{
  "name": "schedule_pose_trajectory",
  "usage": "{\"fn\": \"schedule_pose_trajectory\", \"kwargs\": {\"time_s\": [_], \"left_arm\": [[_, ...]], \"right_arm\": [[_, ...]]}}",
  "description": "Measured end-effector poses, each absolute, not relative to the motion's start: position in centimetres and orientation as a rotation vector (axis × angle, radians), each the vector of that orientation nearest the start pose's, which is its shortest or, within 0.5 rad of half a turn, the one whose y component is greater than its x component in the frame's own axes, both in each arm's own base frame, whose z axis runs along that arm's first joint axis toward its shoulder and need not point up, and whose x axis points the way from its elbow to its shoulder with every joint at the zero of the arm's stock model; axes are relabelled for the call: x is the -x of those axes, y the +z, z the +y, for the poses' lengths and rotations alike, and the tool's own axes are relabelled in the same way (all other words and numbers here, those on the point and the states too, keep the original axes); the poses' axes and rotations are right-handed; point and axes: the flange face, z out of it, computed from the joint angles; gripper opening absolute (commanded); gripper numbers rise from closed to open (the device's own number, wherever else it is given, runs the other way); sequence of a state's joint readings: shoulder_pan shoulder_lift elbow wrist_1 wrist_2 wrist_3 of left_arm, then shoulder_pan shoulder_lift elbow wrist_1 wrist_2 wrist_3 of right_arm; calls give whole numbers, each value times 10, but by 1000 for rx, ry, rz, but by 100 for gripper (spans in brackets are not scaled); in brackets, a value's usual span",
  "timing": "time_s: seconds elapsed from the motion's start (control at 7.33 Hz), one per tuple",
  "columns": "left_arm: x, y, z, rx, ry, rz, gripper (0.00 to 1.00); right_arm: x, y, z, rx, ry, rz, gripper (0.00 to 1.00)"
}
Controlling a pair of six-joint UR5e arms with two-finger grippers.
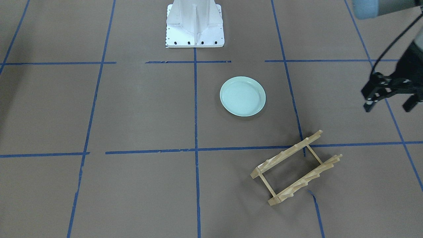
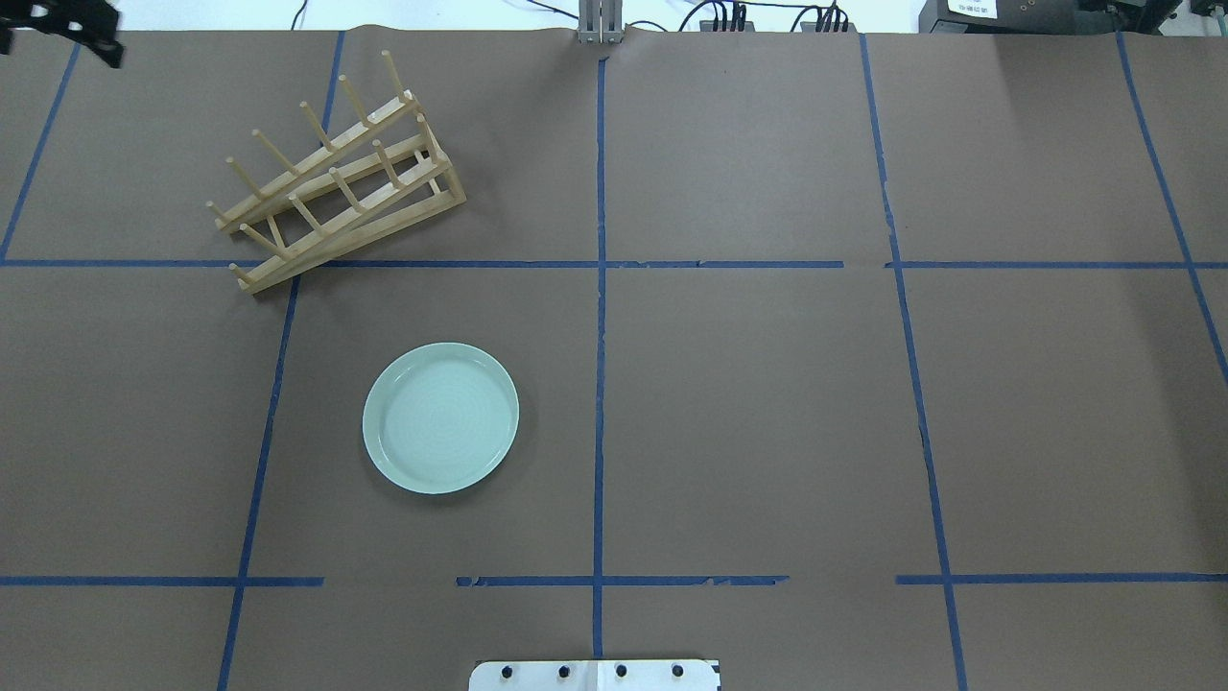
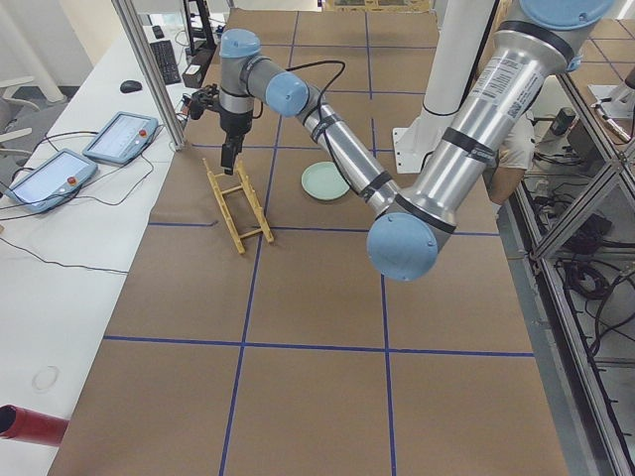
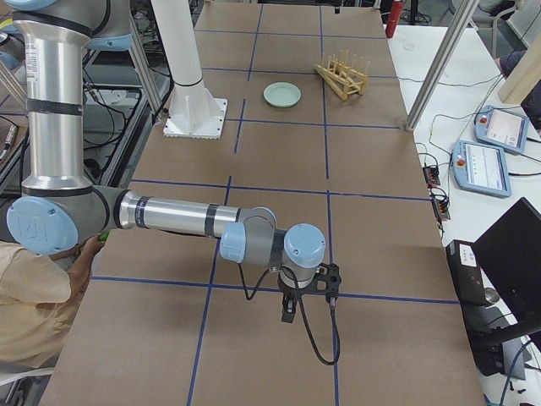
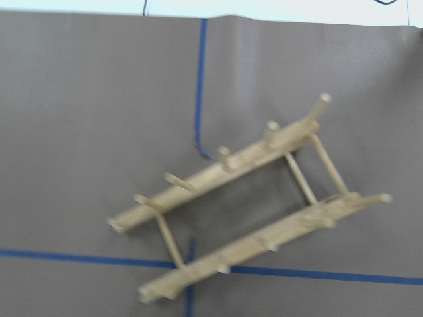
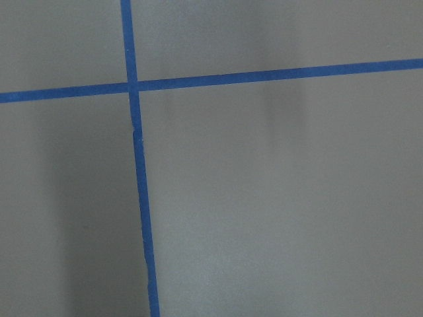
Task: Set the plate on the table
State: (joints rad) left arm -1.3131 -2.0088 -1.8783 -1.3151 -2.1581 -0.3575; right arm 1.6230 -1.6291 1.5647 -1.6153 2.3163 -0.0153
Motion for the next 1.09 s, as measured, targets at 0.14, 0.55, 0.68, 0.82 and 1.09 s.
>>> {"fn": "schedule_pose_trajectory", "kwargs": {"time_s": [0.14,0.55,0.68,0.82,1.09], "left_arm": [[-18,369,-595,-277,136,659,100],[44,505,-548,-158,181,761,100],[44,518,-539,-132,167,794,100],[44,530,-533,-111,157,808,100],[43,549,-528,-93,150,815,100]], "right_arm": [[-90,696,-454,79,76,-748,100],[-90,696,-453,79,76,-748,100],[-89,696,-454,79,76,-748,100],[-90,696,-454,79,76,-748,100],[-90,696,-454,79,76,-748,100]]}}
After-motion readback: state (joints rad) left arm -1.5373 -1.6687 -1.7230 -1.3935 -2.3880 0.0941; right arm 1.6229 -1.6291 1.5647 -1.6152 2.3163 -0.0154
